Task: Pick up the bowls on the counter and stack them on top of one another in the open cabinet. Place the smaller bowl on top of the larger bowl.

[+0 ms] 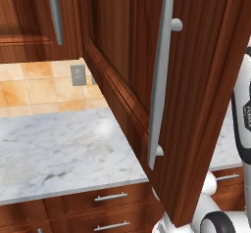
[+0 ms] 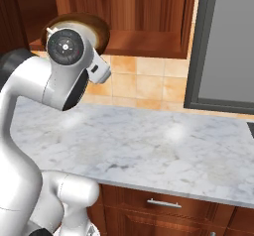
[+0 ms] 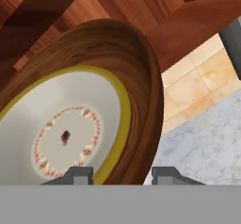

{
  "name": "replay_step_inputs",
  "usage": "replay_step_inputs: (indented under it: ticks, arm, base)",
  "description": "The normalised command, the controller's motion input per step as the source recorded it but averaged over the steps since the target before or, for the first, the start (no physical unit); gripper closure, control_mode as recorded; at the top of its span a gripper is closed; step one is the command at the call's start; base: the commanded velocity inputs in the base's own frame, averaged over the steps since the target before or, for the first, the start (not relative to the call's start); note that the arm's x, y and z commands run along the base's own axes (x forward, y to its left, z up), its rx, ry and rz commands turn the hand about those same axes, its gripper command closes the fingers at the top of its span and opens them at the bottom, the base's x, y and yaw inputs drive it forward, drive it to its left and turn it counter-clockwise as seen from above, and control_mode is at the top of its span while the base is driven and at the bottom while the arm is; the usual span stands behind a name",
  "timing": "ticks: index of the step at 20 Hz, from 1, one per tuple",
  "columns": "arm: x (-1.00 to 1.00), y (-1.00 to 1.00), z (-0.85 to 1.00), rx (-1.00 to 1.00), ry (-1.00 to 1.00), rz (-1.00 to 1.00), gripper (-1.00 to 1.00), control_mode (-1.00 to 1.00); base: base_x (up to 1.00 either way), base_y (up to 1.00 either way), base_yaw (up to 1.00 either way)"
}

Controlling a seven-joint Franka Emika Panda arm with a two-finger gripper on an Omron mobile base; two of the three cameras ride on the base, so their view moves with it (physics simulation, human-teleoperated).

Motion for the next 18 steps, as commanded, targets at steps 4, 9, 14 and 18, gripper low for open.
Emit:
replay_step_inputs:
  ticks: [4, 9, 14, 18]
  arm:
    - [0.12, 0.0, 0.0, 0.0, 0.0, -0.02, 1.0, -1.0]
    - [0.39, 0.07, 0.01, 0.0, 0.0, -0.09, 1.0, -1.0]
    - [0.51, 0.11, 0.04, 0.0, 0.0, -0.12, 1.0, -1.0]
    - [0.54, 0.11, 0.1, 0.02, 0.02, -0.1, 1.0, -1.0]
  base:
    - [0.0, 0.0, 0.0]
    - [0.0, 0.0, 0.0]
    - [0.0, 0.0, 0.0]
    - [0.0, 0.0, 0.0]
